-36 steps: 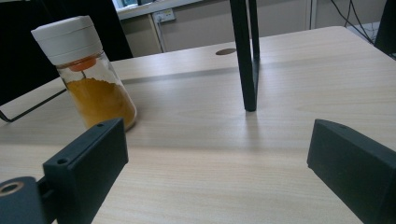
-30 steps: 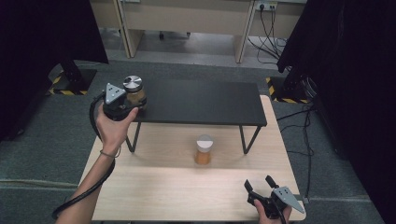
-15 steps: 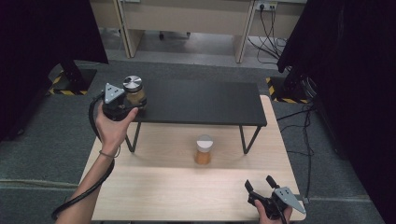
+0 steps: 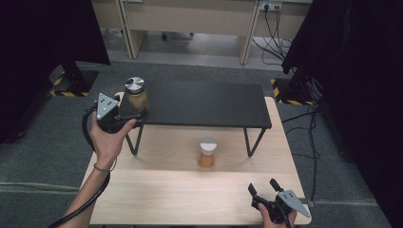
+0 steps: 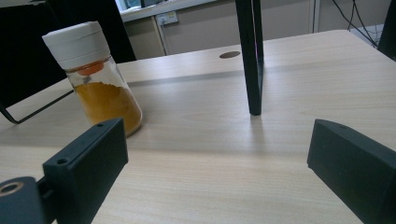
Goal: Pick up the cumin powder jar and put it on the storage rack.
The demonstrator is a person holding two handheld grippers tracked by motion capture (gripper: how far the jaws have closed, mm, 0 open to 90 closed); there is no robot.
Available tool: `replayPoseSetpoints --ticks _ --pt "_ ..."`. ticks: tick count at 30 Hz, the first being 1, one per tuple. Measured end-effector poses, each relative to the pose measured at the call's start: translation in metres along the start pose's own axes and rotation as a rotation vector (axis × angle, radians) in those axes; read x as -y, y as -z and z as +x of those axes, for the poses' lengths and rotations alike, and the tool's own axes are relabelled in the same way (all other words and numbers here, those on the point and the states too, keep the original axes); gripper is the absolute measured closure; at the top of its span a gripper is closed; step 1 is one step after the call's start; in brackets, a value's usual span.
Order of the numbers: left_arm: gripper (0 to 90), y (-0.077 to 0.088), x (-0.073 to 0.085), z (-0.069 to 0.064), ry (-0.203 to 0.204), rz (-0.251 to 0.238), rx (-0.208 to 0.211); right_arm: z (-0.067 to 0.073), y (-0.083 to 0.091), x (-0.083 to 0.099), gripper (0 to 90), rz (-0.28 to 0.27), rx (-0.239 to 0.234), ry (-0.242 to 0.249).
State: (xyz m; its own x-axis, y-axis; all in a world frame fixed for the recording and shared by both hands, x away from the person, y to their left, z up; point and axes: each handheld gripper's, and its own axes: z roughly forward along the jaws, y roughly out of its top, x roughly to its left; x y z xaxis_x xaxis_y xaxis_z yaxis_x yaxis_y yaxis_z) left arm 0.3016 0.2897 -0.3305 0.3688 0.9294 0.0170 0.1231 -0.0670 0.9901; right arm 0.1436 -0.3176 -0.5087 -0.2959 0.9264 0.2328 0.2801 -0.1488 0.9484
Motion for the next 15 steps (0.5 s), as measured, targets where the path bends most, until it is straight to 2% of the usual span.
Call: replayPoseSetpoints --ticks 8,15 --pt "0.8 0.013 0.001 -0.006 -0.016 -0.008 -0.001 0.001 0.001 -0.002 5.2 -0.003 -0.005 0.004" --pt "1.2 0.029 0.014 -0.017 -0.039 -0.002 0.011 0.002 0.002 -0.003 5.1 -0.012 -0.009 0.004"
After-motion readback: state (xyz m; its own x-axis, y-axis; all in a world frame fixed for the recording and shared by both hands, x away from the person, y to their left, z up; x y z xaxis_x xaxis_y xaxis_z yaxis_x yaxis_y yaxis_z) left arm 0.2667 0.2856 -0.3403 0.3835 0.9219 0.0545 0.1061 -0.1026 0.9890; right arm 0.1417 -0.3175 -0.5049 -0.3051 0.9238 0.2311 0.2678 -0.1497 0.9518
